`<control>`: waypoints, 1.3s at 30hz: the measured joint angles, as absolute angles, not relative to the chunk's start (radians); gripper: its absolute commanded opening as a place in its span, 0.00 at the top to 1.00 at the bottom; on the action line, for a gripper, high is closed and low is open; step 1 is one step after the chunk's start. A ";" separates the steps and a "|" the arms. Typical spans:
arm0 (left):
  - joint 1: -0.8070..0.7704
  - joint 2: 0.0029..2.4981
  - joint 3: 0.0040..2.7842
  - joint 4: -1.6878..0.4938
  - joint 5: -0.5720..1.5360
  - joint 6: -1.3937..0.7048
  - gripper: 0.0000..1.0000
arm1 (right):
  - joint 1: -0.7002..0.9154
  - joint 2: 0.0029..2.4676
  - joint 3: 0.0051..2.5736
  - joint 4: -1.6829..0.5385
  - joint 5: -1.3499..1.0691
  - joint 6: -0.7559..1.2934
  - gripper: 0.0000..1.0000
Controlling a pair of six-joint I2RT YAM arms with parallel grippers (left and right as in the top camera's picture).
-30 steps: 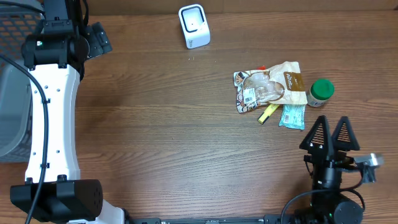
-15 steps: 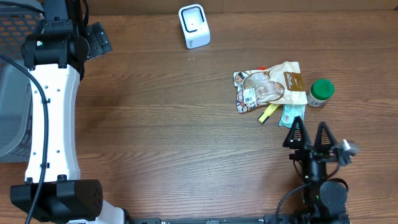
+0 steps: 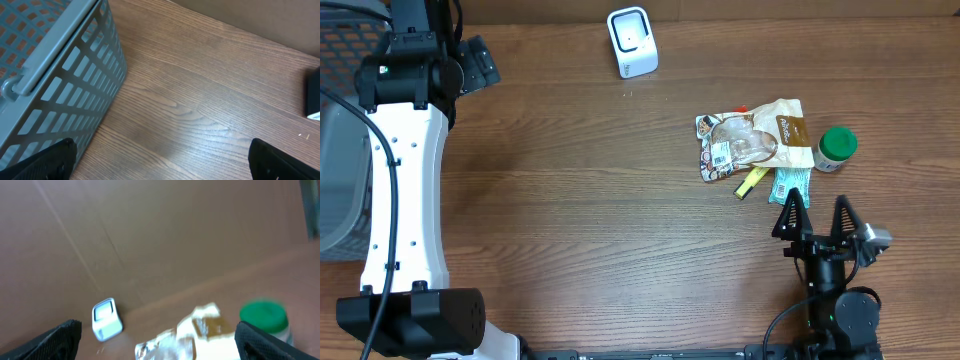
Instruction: Scan the item barcode
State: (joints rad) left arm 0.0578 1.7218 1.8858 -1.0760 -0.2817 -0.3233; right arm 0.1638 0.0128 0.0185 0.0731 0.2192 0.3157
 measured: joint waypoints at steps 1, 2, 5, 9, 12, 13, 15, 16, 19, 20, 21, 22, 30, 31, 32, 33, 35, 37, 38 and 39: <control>0.058 1.722 1.886 -1.076 -0.282 -0.323 0.00 | 0.164 0.013 0.019 0.096 0.214 0.271 0.00; 0.058 1.722 1.886 -1.076 -0.282 -0.323 0.00 | 0.164 0.013 0.019 0.106 0.209 0.229 0.00; 0.058 1.722 1.886 -1.076 -0.282 -0.323 0.00 | 0.164 0.012 0.019 0.063 0.193 0.134 0.00; 0.058 1.722 1.886 -1.076 -0.282 -0.323 0.00 | 0.164 0.012 0.019 -0.052 0.171 0.077 0.00; 0.058 1.722 1.886 -1.076 -0.281 -0.323 0.00 | 0.164 0.012 0.019 -0.076 0.141 0.058 0.00; 0.058 1.722 1.886 -1.076 -0.282 -0.323 0.00 | 0.164 0.012 0.019 -0.076 0.133 0.052 0.00; 0.058 1.722 1.886 -1.076 -0.282 -0.323 0.00 | 0.164 0.012 0.019 -0.076 0.125 0.047 0.00; 0.058 1.722 1.886 -1.076 -0.282 -0.323 0.00 | 0.164 0.012 0.019 -0.076 0.120 0.046 0.00; 0.058 1.722 1.886 -1.076 -0.282 -0.323 0.00 | 0.164 0.012 0.019 -0.076 0.112 0.041 0.00; 0.058 1.722 1.886 -1.076 -0.282 -0.323 0.00 | 0.164 0.012 0.019 -0.076 0.111 0.041 0.00; 0.058 1.722 1.886 -1.076 -0.282 -0.323 0.00 | 0.164 0.012 0.019 -0.076 0.109 0.040 0.00; 0.058 1.722 1.886 -1.076 -0.282 -0.323 0.01 | 0.164 0.012 0.019 -0.076 0.109 0.039 0.00; 0.058 1.722 1.886 -1.076 -0.282 -0.323 0.00 | 0.164 0.012 0.019 -0.076 0.108 0.033 0.00; 0.058 1.722 1.886 -1.076 -0.282 -0.323 0.00 | 0.164 0.012 0.019 -0.076 0.108 0.033 0.00; 0.058 1.722 1.886 -1.076 -0.282 -0.323 0.00 | 0.164 0.012 0.019 -0.076 0.108 0.033 0.00; 0.058 1.722 1.886 -1.076 -0.282 -0.323 0.00 | 0.164 0.012 0.019 -0.076 0.108 0.033 0.00; 0.058 1.722 1.886 -1.076 -0.282 -0.323 0.00 | 0.164 0.012 0.019 -0.076 0.108 0.033 0.00; 0.058 1.722 1.886 -1.076 -0.281 -0.323 0.00 | 0.164 0.012 0.019 -0.077 0.108 0.033 0.00; 0.058 1.722 1.886 -1.076 -0.282 -0.323 0.00 | 0.164 0.012 0.019 -0.076 0.108 0.033 0.00; 0.058 1.722 1.886 -1.076 -0.282 -0.323 0.00 | 0.164 0.012 0.019 -0.076 0.108 0.033 0.00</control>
State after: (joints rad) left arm 0.0578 1.7218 1.8858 -1.0763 -0.2817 -0.3233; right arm 0.1642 0.0120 0.0185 -0.0761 0.1078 0.0330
